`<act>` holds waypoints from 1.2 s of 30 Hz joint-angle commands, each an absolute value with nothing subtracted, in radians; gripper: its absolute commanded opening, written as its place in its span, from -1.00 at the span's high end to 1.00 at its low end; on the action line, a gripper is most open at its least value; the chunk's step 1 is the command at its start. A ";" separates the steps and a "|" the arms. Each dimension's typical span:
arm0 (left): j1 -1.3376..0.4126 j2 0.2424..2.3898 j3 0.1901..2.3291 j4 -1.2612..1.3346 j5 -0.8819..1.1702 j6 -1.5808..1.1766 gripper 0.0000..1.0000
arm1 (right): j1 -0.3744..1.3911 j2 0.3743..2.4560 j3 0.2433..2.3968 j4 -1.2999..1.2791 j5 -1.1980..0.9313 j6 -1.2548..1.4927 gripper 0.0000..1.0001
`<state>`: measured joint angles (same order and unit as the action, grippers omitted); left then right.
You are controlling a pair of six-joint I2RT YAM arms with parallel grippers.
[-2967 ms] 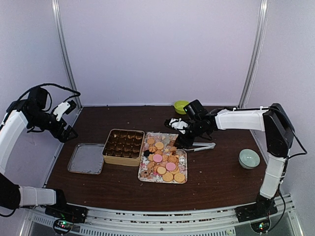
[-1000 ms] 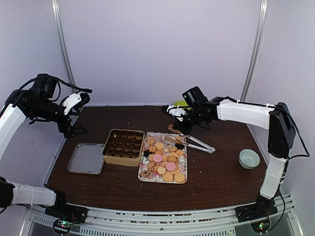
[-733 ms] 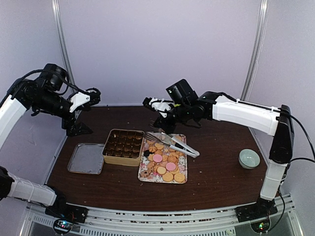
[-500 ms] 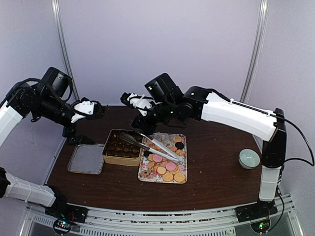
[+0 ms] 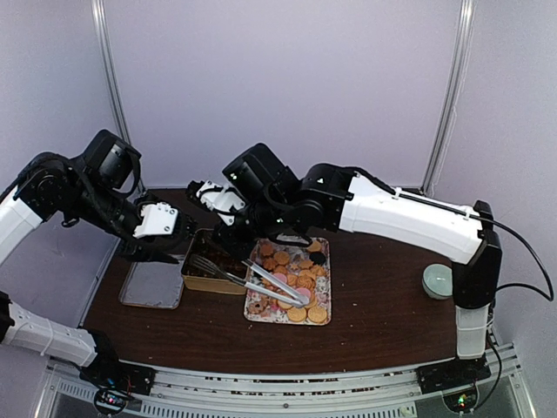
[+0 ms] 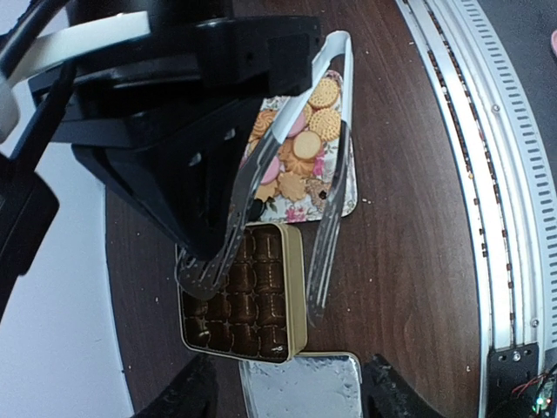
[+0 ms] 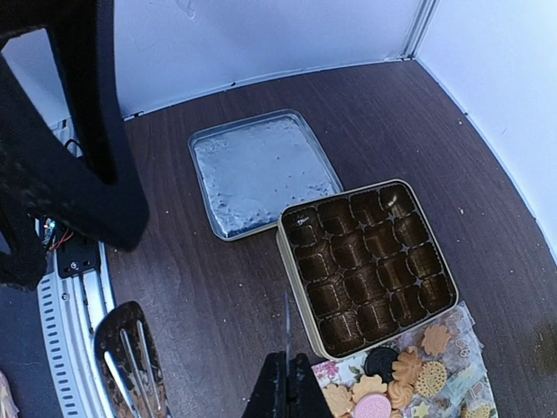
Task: Pack the cookies
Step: Pass from the right arm to the left
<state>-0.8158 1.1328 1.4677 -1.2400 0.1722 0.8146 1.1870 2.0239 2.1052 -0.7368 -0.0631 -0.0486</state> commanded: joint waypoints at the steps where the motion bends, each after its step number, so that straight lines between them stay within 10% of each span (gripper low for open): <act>1: -0.827 1.140 1.462 -1.220 0.193 0.772 -0.26 | 1.209 2.021 2.154 -0.699 0.001 -0.046 1.00; 9: -0.845 1.141 1.423 -1.209 0.191 0.770 -0.33 | 1.225 2.015 2.160 -0.662 0.008 -0.042 1.00; 18: -0.860 1.145 1.413 -1.189 0.179 0.772 0.31 | 1.240 2.019 2.161 -0.606 0.005 -0.059 1.00; 26: -0.871 1.133 1.385 -1.190 0.188 0.773 0.47 | 1.261 2.032 2.197 -0.572 0.023 -0.093 1.00; 31: -0.872 1.134 1.387 -1.185 0.184 0.779 1.00 | 1.266 2.034 2.198 -0.556 0.031 -0.092 1.00; 36: -0.872 1.129 1.388 -1.162 0.193 0.748 1.00 | 1.266 2.025 2.183 -0.536 0.022 -0.089 1.00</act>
